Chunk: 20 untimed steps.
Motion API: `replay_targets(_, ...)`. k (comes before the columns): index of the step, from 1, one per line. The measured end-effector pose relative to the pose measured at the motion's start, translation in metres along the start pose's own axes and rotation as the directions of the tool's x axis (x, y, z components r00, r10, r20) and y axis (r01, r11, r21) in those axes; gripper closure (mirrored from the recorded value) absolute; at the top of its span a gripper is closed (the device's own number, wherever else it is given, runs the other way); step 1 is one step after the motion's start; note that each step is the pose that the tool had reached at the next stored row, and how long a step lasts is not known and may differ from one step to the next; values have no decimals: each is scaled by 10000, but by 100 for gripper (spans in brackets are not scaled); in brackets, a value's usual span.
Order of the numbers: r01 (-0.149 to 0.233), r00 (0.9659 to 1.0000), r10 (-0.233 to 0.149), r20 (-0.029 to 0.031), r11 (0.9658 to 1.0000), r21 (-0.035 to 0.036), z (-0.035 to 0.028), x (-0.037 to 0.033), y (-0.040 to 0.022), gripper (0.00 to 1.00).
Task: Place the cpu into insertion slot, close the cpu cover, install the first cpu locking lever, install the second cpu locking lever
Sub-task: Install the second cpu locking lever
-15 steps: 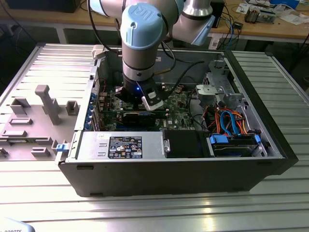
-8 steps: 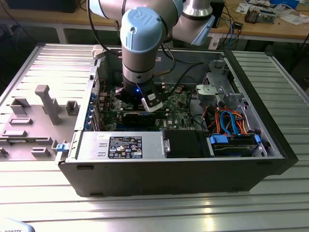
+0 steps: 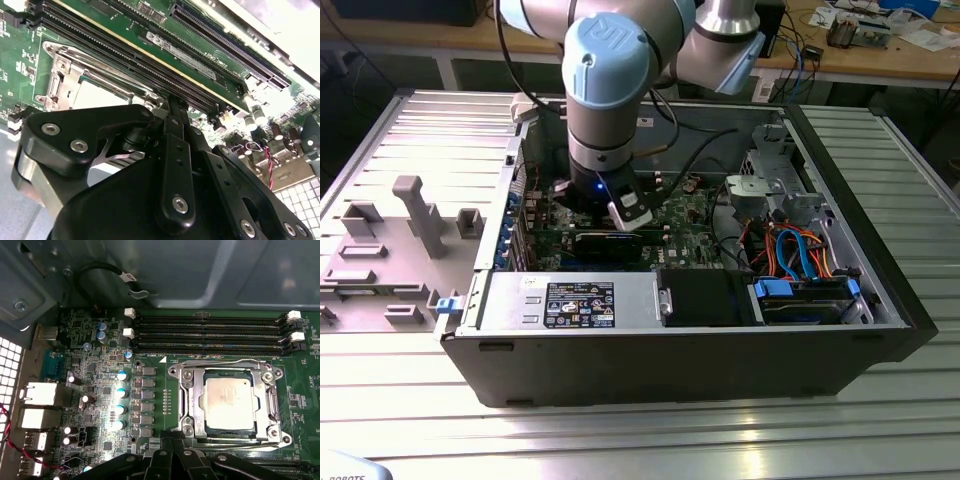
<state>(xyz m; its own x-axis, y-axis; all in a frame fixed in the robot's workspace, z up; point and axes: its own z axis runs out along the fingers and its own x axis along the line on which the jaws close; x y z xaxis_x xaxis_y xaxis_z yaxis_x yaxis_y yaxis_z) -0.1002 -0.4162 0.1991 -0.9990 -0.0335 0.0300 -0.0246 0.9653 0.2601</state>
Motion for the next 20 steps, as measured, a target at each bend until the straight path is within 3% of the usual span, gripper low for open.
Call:
replay_targets(13, 0, 10000, 0, -1, 10000, 2, -132, 48, 37, 89)
replay_targets(20, 0, 10000, 0, -1, 10000, 3, -143, 49, 40, 89)
